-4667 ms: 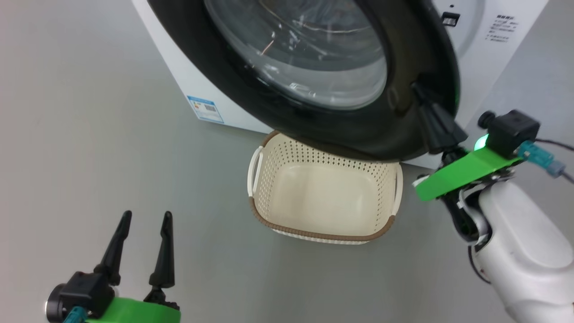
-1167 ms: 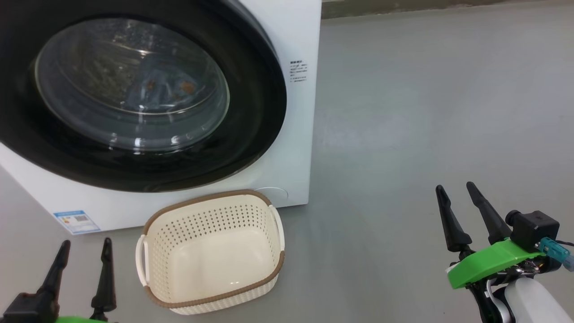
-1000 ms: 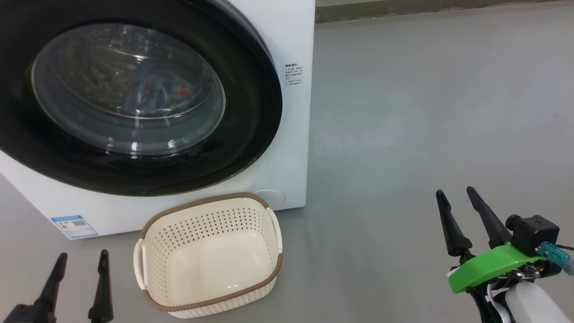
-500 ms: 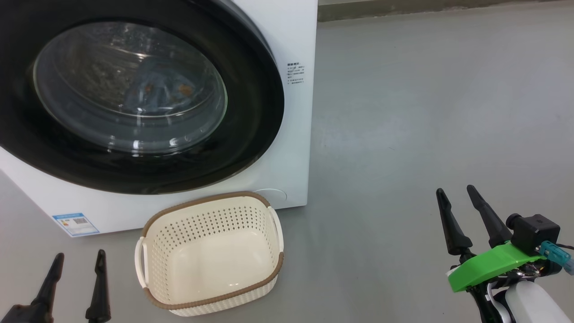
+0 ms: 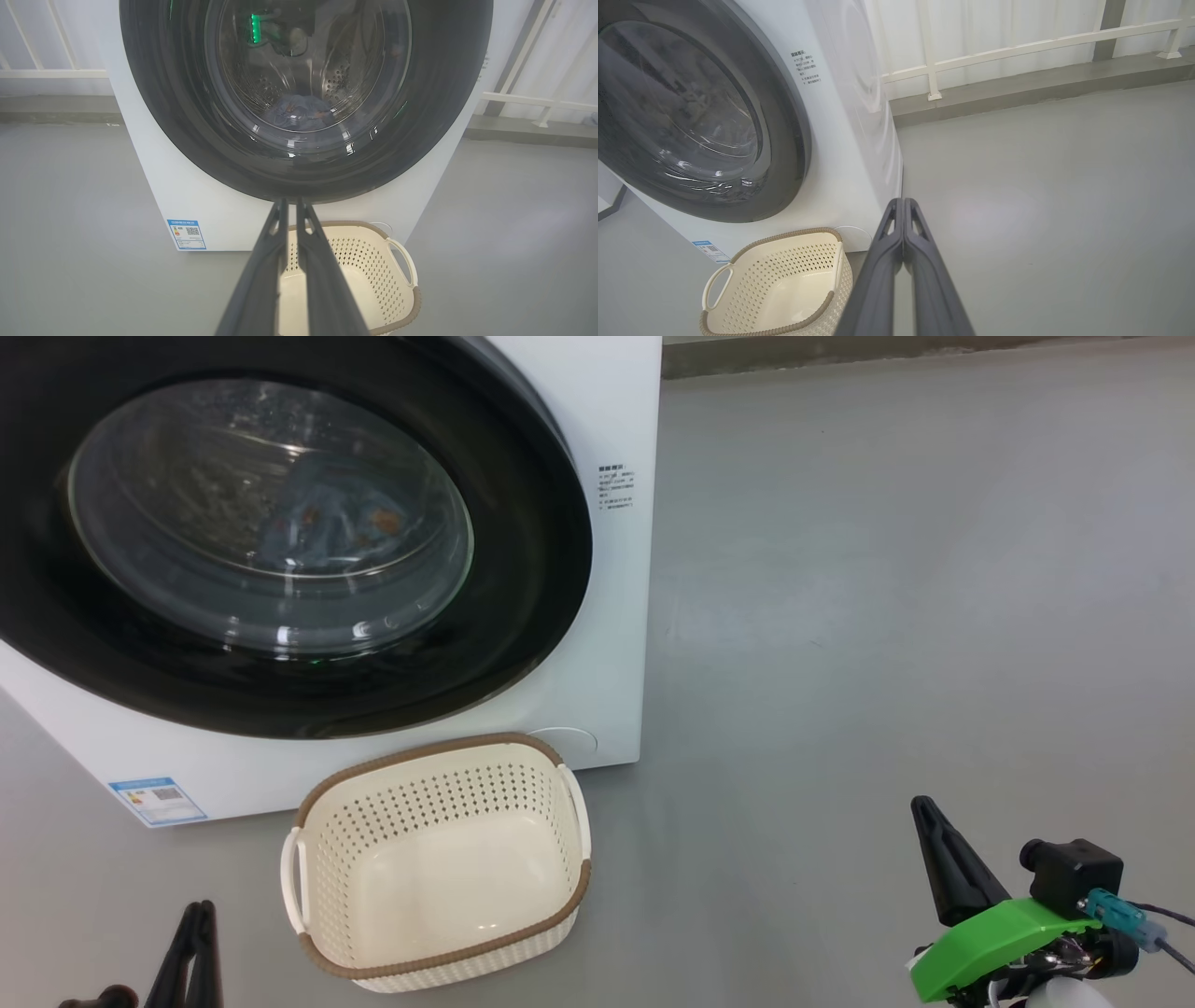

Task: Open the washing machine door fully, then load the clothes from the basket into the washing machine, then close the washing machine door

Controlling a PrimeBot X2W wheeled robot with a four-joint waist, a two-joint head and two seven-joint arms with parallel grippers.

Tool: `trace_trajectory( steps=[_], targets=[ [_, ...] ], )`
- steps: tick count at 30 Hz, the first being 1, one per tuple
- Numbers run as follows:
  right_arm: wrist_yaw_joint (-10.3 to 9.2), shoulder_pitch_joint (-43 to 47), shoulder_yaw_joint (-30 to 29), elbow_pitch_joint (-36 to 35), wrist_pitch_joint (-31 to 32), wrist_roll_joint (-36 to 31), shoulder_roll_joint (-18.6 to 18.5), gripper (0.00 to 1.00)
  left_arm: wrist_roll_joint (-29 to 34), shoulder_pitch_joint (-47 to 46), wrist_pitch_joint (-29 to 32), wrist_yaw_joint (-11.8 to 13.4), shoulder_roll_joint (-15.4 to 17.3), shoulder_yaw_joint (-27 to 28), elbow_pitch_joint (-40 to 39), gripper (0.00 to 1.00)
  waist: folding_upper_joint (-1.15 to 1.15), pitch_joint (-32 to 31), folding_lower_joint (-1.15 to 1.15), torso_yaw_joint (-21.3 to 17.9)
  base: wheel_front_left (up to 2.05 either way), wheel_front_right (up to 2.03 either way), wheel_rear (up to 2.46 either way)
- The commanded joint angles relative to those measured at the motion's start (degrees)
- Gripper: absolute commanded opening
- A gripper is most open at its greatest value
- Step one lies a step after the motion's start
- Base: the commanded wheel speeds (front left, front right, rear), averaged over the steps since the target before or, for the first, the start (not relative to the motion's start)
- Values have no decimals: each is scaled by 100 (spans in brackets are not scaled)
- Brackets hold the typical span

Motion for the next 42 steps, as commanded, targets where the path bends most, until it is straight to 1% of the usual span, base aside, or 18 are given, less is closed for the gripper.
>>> trace_trajectory(
  steps=[1, 2, 4, 8, 10, 42],
  targets=[
    [0, -152, -38, -128, 24, 166, -62, 0, -174, -85, 42, 0, 100, 36, -107, 0, 0, -3, 2, 11, 0, 0, 0],
    [-1, -143, -64, -147, 53, 276, -55, 0, -306, -91, 81, 0, 94, 29, -118, 0, 0, -13, 10, 32, 0, 0, 0],
    [-1, -130, -89, -169, 85, 387, -47, 0, -438, -93, 112, 0, 87, 18, -131, 0, 0, -22, 13, 49, 0, 0, 0],
    [-1, -120, -123, -193, 132, 551, -34, 0, -634, -102, 153, 0, 77, 2, -144, 0, 0, -17, 2, 72, 0, 0, 0],
    [-2, -118, -146, -209, 164, 661, -25, 0, -765, -111, 182, 0, 71, -6, -154, 0, 0, -15, 1, 86, 0, 0, 0],
    [-6, -41, -526, -473, 684, 2393, 128, 0, -2844, -239, 709, 2, -33, -82, -299, 0, 0, -47, 0, 317, 0, 0, 0]
  ],
)
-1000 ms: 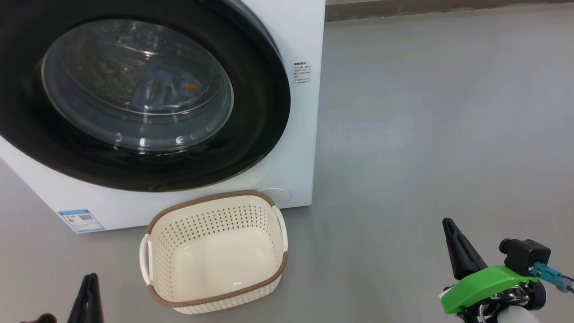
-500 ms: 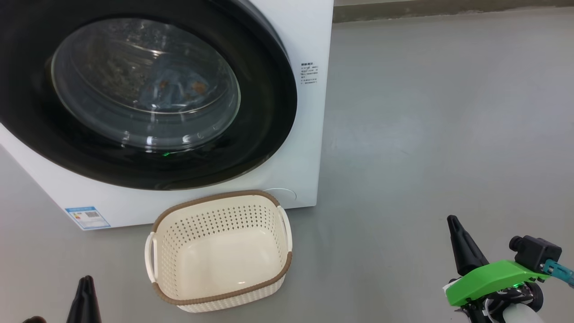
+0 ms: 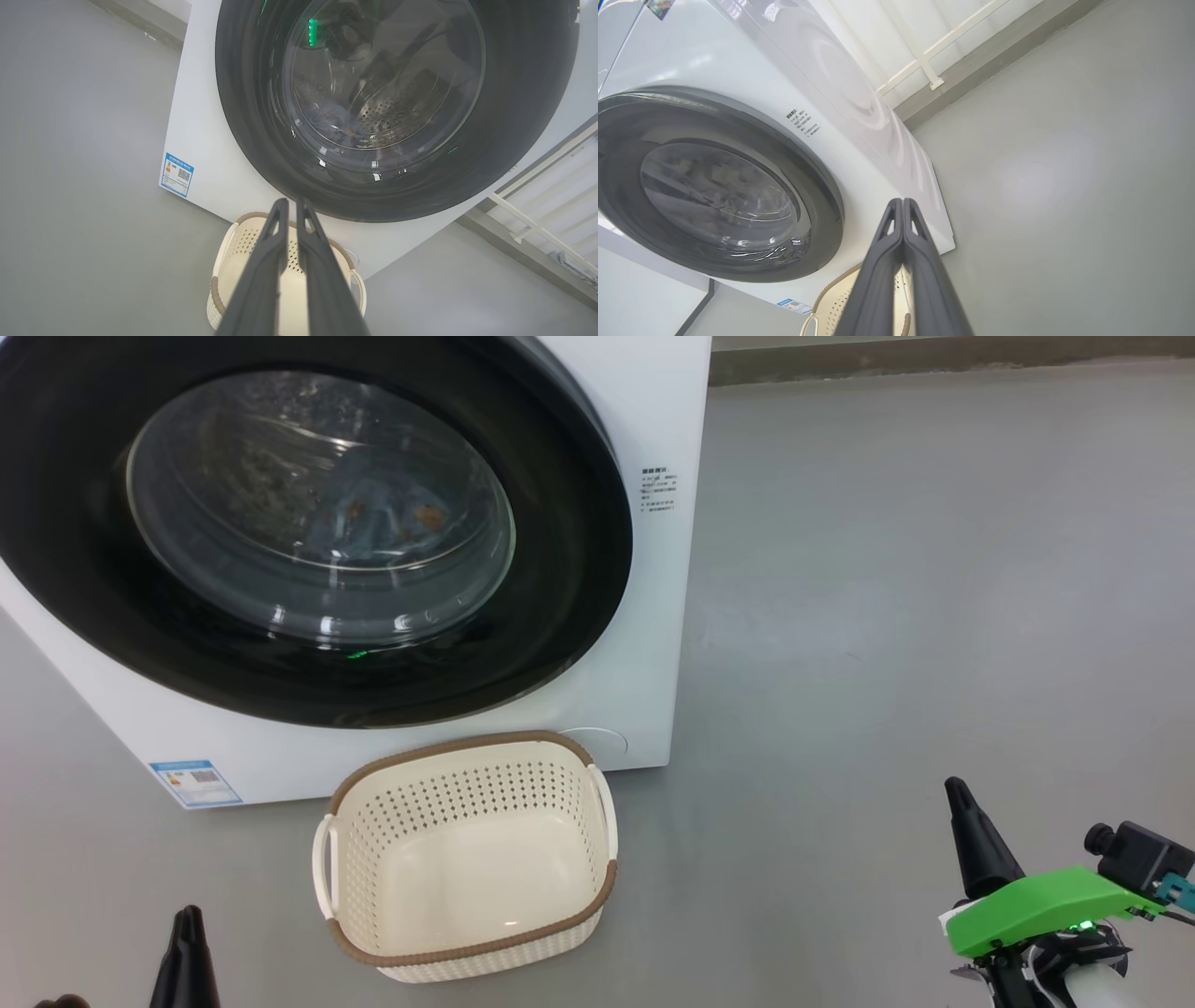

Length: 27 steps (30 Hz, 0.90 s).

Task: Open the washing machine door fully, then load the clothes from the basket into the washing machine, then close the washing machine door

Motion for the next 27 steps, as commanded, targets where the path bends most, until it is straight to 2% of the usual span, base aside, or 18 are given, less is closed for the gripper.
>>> trace_trajectory(
  steps=[1, 27],
  targets=[
    [-6, -60, -73, -190, 36, 221, -24, 0, -239, -201, 55, 2, 89, 52, -200, 0, 0, -3, 0, 17, 0, 0, 0],
    [-9, 1, -385, -395, 454, 1559, 107, 0, -1859, -303, 476, 2, 7, 3, -310, 0, 0, -30, 0, 197, 0, 0, 0]
  ],
)
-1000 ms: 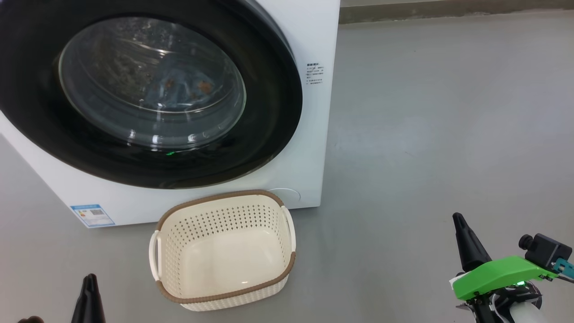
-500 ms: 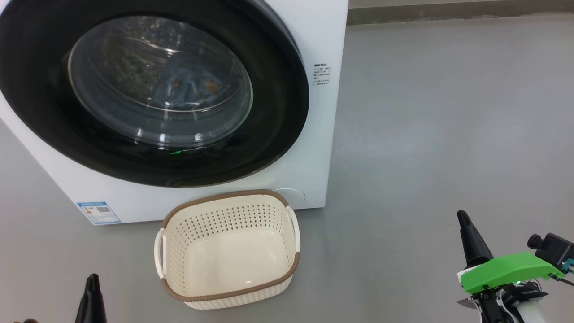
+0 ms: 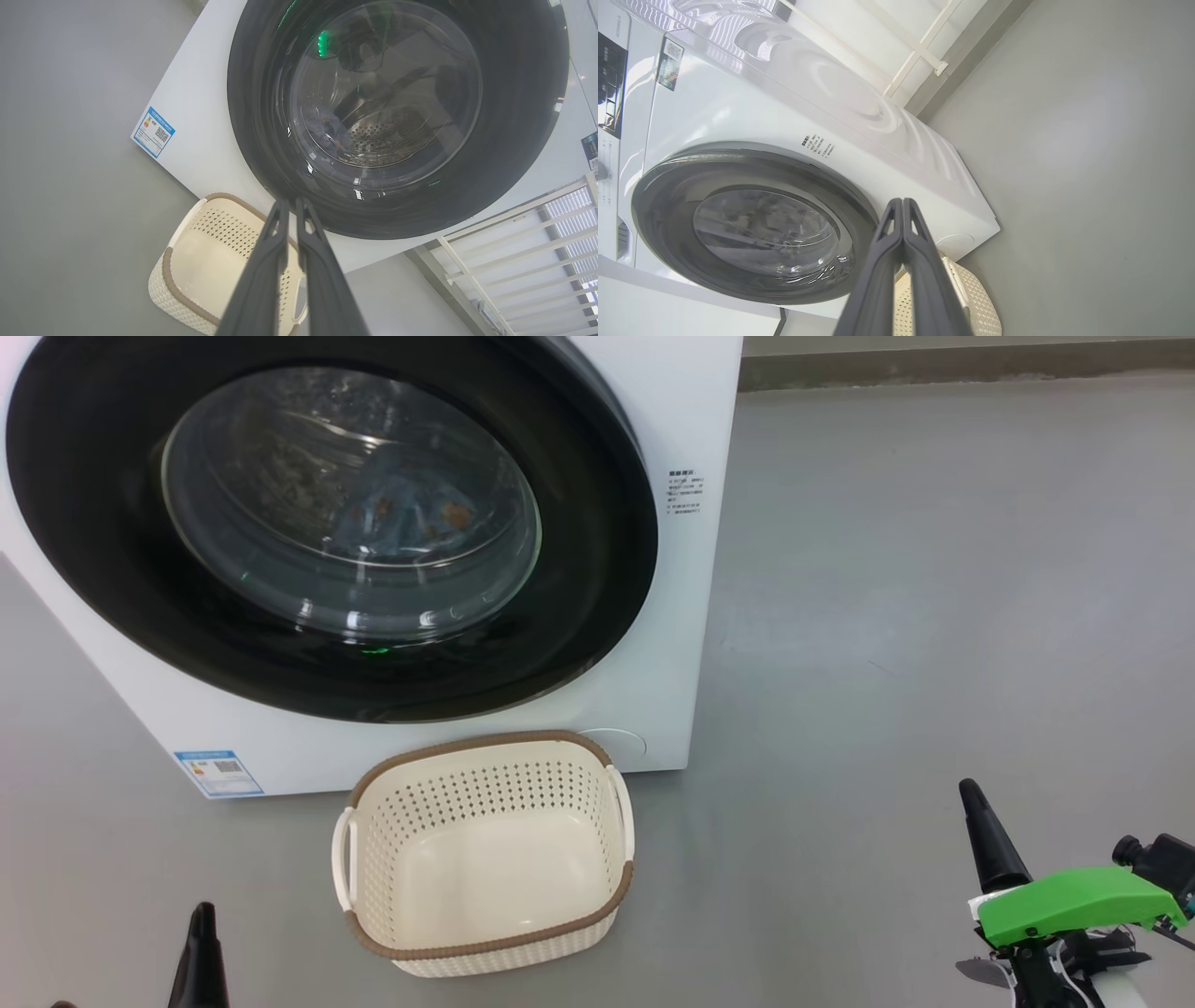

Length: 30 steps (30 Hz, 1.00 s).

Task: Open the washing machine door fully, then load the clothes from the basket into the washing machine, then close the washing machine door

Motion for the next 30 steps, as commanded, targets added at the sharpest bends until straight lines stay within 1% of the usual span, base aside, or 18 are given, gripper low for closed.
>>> trace_trajectory(
  steps=[1, 30],
  targets=[
    [-8, -103, -28, -192, 52, 178, -45, 0, -171, -279, 45, 1, 47, 89, -202, 0, 0, -2, 0, 12, 0, 0, 0],
    [-12, -34, -399, -430, 546, 1725, 113, 0, -2054, -397, 532, 2, -47, 30, -329, 0, 0, -33, 0, 221, 0, 0, 0]
  ],
)
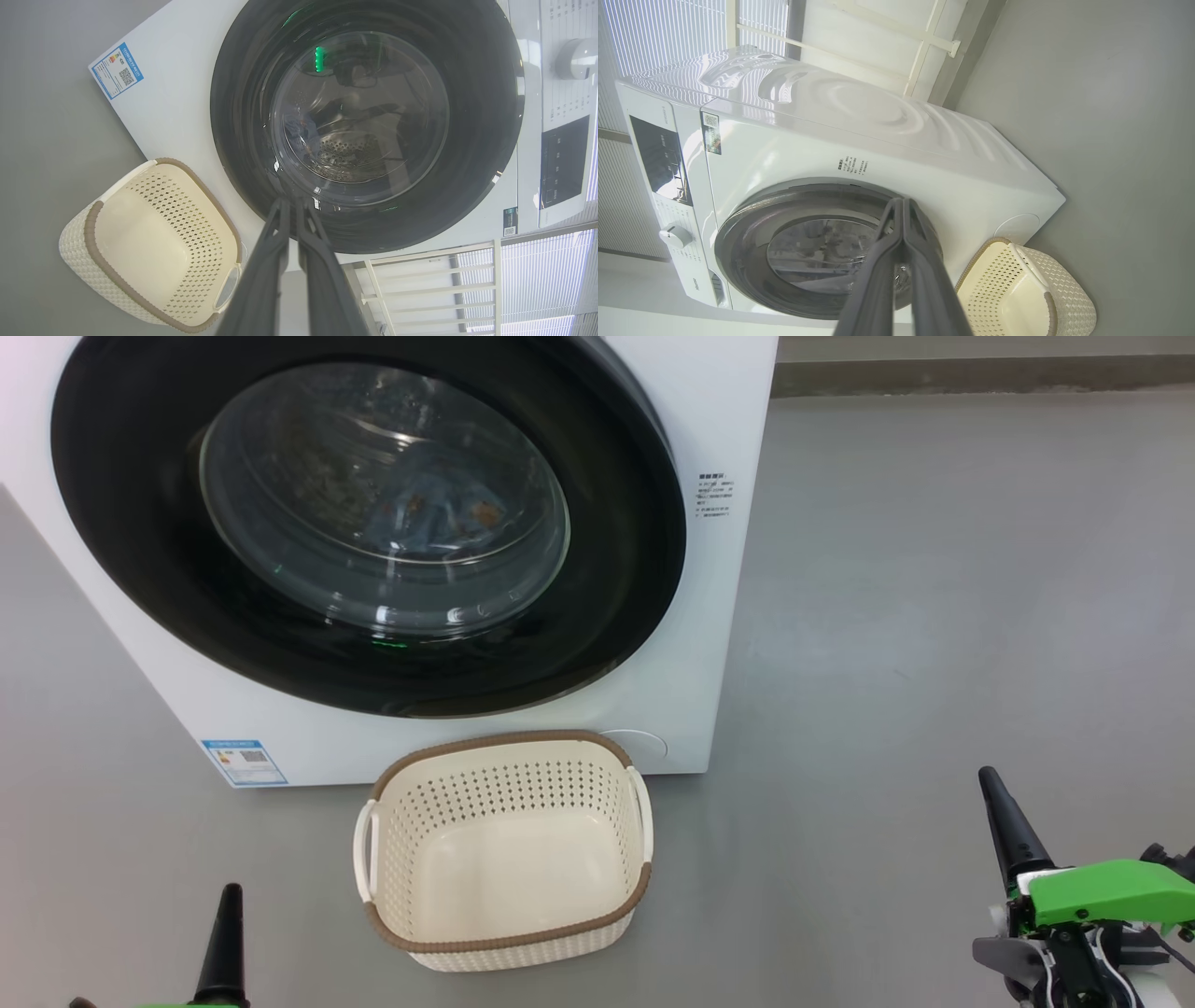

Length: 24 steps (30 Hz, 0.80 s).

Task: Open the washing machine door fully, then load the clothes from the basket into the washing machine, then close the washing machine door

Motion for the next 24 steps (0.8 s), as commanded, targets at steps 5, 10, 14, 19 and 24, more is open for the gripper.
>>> trace_trajectory(
  steps=[5, 10, 14, 19, 24],
  targets=[
    [4, -22, 15, -223, 117, 311, -23, 0, -388, -298, 108, 3, 69, 113, -212, 0, 0, -5, 0, 35, 0, 0, 0],
    [3, -10, -50, -264, 203, 577, 5, 0, -713, -318, 192, 3, 53, 103, -234, 0, 0, -11, 0, 71, 0, 0, 0],
    [3, -1, -102, -297, 271, 790, 27, 0, -973, -335, 259, 3, 40, 95, -251, 0, 0, -15, 0, 100, 0, 0, 0],
    [2, 11, -167, -338, 357, 1056, 55, 0, -1298, -355, 344, 3, 24, 85, -273, 0, 0, -20, 0, 136, 0, 0, 0],
    [1, 23, -231, -379, 443, 1323, 83, 0, -1623, -375, 428, 3, 7, 75, -295, 0, 0, -26, 0, 172, 0, 0, 0]
  ],
)
